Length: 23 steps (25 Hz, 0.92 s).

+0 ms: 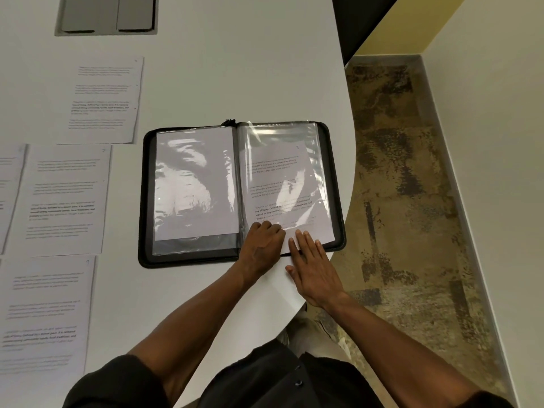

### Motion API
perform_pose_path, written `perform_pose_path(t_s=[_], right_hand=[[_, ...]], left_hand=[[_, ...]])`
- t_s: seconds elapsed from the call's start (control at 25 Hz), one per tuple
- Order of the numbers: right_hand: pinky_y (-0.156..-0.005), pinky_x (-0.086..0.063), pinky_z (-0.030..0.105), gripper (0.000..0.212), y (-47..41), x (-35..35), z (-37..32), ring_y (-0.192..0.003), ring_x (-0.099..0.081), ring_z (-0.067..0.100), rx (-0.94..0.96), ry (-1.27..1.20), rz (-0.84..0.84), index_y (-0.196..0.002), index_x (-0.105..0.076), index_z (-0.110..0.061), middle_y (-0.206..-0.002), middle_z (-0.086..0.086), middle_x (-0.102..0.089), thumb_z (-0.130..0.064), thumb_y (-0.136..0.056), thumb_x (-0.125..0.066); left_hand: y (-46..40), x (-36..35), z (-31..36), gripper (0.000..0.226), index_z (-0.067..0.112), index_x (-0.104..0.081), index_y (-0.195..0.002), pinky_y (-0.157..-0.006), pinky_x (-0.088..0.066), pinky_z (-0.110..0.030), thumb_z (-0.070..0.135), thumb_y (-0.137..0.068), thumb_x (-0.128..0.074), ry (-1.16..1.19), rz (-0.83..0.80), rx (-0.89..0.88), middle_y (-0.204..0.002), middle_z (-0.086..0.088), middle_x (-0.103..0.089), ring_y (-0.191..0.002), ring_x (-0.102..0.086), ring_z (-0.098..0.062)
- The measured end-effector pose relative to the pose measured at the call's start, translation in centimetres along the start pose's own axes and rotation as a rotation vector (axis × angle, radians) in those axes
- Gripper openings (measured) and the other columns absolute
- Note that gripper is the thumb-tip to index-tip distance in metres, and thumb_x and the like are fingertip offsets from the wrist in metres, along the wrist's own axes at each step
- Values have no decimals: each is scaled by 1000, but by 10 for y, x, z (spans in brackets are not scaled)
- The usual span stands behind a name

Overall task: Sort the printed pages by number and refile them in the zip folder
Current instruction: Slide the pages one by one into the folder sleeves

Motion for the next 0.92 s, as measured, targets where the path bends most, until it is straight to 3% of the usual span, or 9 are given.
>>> perform_pose_path(t_s=[0.16,0.4,0.64,0.8,0.92], right_hand=[[-125,-10,49,62,-20,4,-3,-155,4,27,1,-13,-12,-161,-10,-19,-168,11,1,-46,-107,-20],[-125,0,46,63,-43,11,-6,-155,10,25,-5,-73,29,-161,-9,-25,-168,6,8,-51,-103,-7],[-125,-3,49,75,-75,15,-3,-153,7,28,-46,-94,35,-160,-8,-20,-167,12,-1,-44,-100,-46],[-125,1,46,71,-76,20,-2,-153,8,27,-37,-113,48,-161,-8,-17,-166,11,3,-39,-103,-44],[-126,-13,44,62,-58,34,-6,-154,-8,29,-15,-209,176,-157,-25,-5,-165,15,-16,-23,-102,-48]], left_hand=[[9,2,2,12,13,-68,-96,-77,-53,-36,19,-86,-73,118,70,45,-95,-6,-71,-84,-67,-24],[16,6,0,16,9,-71,-101,-78,-60,-36,19,-89,-71,235,146,57,-100,-10,-72,-87,-69,-25],[18,6,-4,22,5,-70,-108,-80,-59,-36,12,-87,-73,320,170,73,-103,-14,-72,-90,-70,-28],[19,5,-5,19,7,-70,-103,-79,-60,-37,14,-87,-75,331,142,71,-100,-13,-72,-88,-70,-27],[19,14,-6,10,6,-69,-97,-74,-61,-35,13,-89,-71,348,185,98,-97,-11,-71,-83,-68,-25]])
Point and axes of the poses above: each hand's wrist, its own y-axis away from the middle knuckle, its own x-axis out of the back of the hand, z = x × y, the point moved 8 cm from there along -y, towards the middle knuckle
